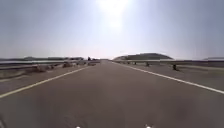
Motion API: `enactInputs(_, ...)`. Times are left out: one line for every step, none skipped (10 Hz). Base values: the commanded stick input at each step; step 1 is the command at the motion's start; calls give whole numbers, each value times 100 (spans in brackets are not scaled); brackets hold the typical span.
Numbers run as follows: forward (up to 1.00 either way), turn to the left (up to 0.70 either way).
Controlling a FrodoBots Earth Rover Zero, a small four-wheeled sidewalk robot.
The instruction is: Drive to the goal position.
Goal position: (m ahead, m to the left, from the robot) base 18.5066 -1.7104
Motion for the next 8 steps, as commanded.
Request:
enactInputs(70,0)
enactInputs(70,0)
enactInputs(70,0)
enactInputs(70,0)
enactInputs(70,0)
enactInputs(70,0)
enactInputs(70,0)
enactInputs(70,0)
